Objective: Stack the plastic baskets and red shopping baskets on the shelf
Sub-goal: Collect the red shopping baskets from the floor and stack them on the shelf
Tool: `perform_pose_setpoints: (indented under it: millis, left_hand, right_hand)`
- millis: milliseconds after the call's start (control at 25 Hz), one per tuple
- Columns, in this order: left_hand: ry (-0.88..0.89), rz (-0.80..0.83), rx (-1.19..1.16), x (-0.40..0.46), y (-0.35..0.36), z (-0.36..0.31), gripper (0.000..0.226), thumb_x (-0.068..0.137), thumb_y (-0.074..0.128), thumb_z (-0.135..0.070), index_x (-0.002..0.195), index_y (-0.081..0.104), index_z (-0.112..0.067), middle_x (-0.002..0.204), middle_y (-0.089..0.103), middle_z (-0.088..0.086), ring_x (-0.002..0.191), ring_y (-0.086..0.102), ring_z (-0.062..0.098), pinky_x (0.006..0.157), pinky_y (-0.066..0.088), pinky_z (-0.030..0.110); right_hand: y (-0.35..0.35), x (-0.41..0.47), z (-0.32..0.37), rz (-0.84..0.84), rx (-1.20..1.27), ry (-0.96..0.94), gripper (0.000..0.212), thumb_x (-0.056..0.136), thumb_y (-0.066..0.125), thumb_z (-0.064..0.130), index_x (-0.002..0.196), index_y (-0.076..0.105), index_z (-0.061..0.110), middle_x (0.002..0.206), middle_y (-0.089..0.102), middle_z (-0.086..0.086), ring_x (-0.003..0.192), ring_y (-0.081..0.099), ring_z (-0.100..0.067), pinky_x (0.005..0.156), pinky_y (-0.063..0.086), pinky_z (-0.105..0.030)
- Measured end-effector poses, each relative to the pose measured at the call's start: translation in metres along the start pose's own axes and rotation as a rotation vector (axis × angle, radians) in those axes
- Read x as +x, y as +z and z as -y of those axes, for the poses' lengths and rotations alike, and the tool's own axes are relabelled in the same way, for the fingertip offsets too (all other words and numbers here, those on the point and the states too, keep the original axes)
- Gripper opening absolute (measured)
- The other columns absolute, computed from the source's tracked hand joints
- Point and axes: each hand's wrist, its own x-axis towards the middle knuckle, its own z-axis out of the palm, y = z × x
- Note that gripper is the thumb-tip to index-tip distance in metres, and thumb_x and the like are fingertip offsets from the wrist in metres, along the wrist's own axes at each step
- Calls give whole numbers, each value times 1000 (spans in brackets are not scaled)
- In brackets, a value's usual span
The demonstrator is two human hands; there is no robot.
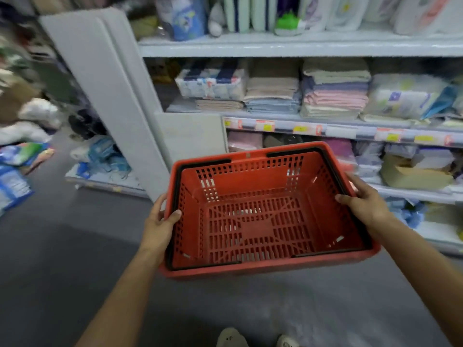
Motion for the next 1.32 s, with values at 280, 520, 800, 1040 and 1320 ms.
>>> perform_pose_setpoints:
  millis: [280, 520, 800, 1040, 1320]
  left_hand:
    - [-47, -315, -95, -55, -56, -26, 54, 91, 62, -10, 136, 49, -38, 101, 70, 2, 87, 70, 22, 69, 57, 36]
    - [-59, -598, -152, -76, -142, -39, 54, 91, 63, -11, 135, 50, -39, 102, 70, -1, 82, 71, 20, 67, 56, 34]
    - [-86, -840, -181, -43, -271, -39, 53, 92, 61, -9, 136, 47, -35, 95, 64, 2, 80, 65, 20, 64, 51, 32]
    - [-116, -966, -180, -4, -393, -49, 43, 91, 61, -9, 113, 56, -46, 106, 67, 14, 88, 66, 30, 75, 54, 40]
    - [-134, -1219, -238, 38, -491, -63, 52, 90, 63, -6, 128, 51, -40, 95, 66, 2, 81, 65, 23, 73, 55, 39]
  right_hand:
    - [70, 20, 68, 278, -74, -115, 67, 83, 61, -5, 131, 51, 41, 111, 66, -13, 72, 62, -24, 72, 51, -33]
    - [192, 11, 135, 532, -114, -179, 65, 85, 61, -4, 136, 49, 33, 104, 63, -11, 74, 61, -25, 78, 50, -38]
    - [401, 0, 195, 813, -164, -234, 61, 83, 58, -8, 127, 57, 34, 96, 67, -16, 70, 64, -28, 68, 54, -36]
    - [584, -16, 229, 987, -204, -199, 61, 83, 58, -7, 129, 56, 32, 101, 69, -22, 79, 68, -36, 77, 56, -50]
    - [770, -43, 291, 1188, -279, -272, 63, 84, 59, -4, 121, 57, 47, 104, 69, -14, 80, 68, -33, 74, 57, -53]
